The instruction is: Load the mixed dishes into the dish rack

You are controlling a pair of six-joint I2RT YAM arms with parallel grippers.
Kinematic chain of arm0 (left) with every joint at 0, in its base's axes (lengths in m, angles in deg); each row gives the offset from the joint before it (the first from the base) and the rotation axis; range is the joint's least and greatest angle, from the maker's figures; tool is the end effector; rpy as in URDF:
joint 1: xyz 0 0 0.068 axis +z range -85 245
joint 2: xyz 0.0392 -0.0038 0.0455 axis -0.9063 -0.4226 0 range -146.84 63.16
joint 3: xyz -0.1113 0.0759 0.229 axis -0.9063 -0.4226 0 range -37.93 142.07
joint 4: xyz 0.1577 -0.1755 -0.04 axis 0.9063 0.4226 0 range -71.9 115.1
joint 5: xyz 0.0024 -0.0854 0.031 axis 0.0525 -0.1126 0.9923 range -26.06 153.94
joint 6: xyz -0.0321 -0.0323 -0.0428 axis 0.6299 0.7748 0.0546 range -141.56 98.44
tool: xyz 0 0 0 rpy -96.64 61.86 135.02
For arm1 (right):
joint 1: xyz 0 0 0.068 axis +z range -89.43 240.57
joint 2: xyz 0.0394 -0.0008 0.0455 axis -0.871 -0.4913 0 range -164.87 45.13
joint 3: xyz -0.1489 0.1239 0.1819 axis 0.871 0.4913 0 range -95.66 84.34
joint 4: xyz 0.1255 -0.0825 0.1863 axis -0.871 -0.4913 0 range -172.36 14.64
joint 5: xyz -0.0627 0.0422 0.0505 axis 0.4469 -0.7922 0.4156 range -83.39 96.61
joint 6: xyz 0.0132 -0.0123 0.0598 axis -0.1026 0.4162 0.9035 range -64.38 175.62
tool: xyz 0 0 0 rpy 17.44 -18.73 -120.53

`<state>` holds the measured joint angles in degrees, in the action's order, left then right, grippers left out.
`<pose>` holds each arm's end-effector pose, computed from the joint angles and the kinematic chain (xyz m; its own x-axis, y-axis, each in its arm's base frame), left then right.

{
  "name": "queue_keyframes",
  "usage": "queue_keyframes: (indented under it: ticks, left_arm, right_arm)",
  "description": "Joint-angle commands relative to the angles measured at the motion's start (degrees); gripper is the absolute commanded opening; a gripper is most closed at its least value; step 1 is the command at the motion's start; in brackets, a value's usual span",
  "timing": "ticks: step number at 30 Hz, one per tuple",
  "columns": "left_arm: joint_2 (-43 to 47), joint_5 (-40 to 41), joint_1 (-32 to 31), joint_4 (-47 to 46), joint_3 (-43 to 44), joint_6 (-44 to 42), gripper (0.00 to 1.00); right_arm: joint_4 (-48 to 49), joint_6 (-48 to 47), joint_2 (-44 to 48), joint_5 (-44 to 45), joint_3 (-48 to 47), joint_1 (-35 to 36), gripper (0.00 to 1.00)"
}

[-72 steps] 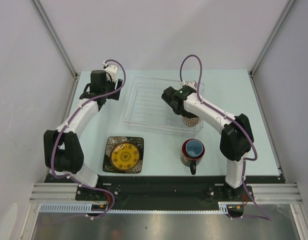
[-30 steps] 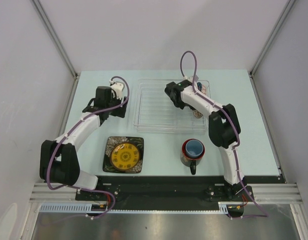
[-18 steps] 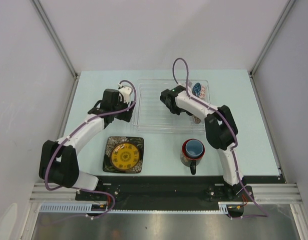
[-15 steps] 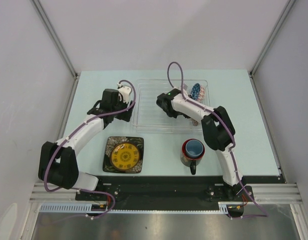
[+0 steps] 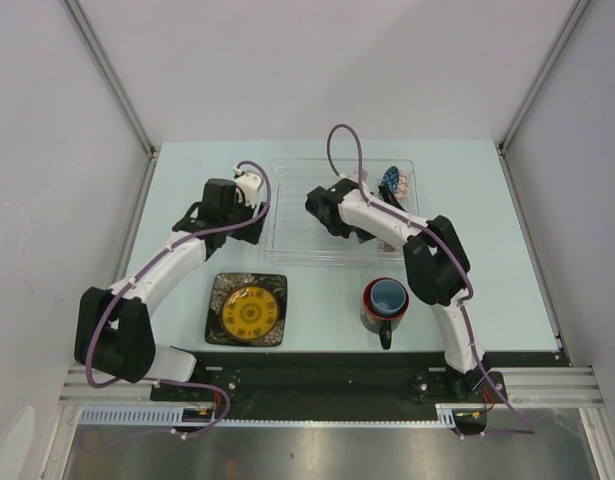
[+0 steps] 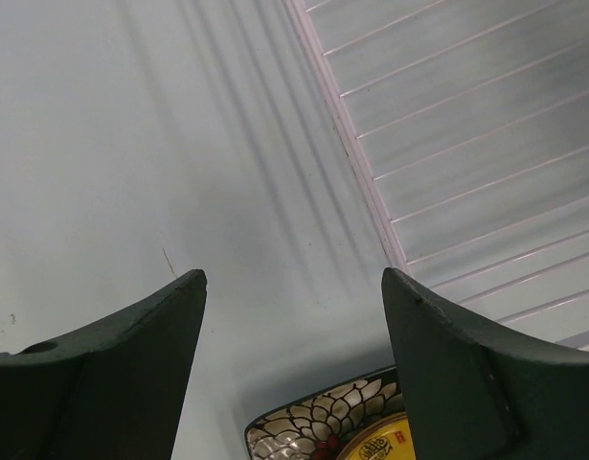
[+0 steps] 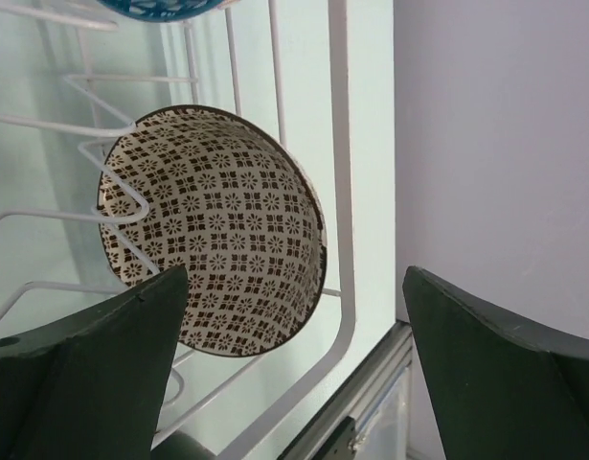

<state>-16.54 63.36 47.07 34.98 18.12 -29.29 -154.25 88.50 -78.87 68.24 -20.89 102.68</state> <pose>0.2788 -0.0908 0.2532 -0.5704 0.3259 -0.7540 0.3955 0.9135 0.0956 0.3095 0.2233 0.2161 -0.8378 -0.4094 -0.3613 0.0584 0.5907 -0.8048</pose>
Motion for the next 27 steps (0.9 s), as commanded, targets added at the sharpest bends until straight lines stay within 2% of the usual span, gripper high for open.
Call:
queue_keyframes:
  ticks: [1,4,7,8,9,11,12,15,16,20,25,27]
  left_arm:
    - [2.88,1.97,-0.35,-0.28,1.68,-1.50,0.80]
    - [4.37,2.43,0.09,1.65,3.71,-2.38,0.80]
    - [6.57,-0.98,2.46,5.60,6.52,-2.12,0.79]
    - [7.36,-2.05,3.25,6.83,6.87,-1.77,0.78]
    - [8.06,-3.10,4.47,8.93,6.44,-1.42,0.76]
    - [10.52,-4.08,4.75,11.23,5.48,-2.29,0.75]
    - [11.49,-3.56,4.84,12.98,3.82,-3.69,0.76]
    - [17.63,-4.25,5.80,16.32,0.39,-7.11,0.78]
    - [18.96,-4.95,5.98,17.64,-0.15,-7.74,0.78]
    - [24.58,-9.87,5.98,24.76,-3.40,-11.34,0.77]
    - [28.02,-7.24,5.98,28.73,-7.09,-22.14,0.72]
    - [29.07,-7.15,5.98,30.13,-8.50,-27.59,0.70]
  right_arm:
    - [-8.47,2.09,6.22,0.16,-4.97,0.96,1.00]
    - [-8.38,2.88,9.56,-0.63,-11.03,2.80,1.00]
    - [-7.34,0.97,12.64,-4.65,-20.17,7.27,1.00]
    - [-0.80,-2.79,15.61,-7.20,-20.89,8.59,1.00]
    - [3.87,-5.78,18.25,-15.23,-19.15,10.52,1.00]
    - [15.54,-8.27,23.00,-25.53,-13.89,10.54,1.00]
    - [19.00,-8.36,27.54,-35.94,-7.77,10.28,1.00]
    - [27.64,-10.11,32.15,-48.83,1.83,11.76,0.94]
    - [28.26,-11.25,32.25,-51.58,3.18,13.68,0.90]
    - [26.95,-15.21,30.50,-61.07,9.59,17.56,0.84]
    - [30.54,-14.87,28.30,-68.56,17.68,18.19,0.76]
    - [32.92,-14.78,27.42,-70.59,18.22,18.36,0.76]
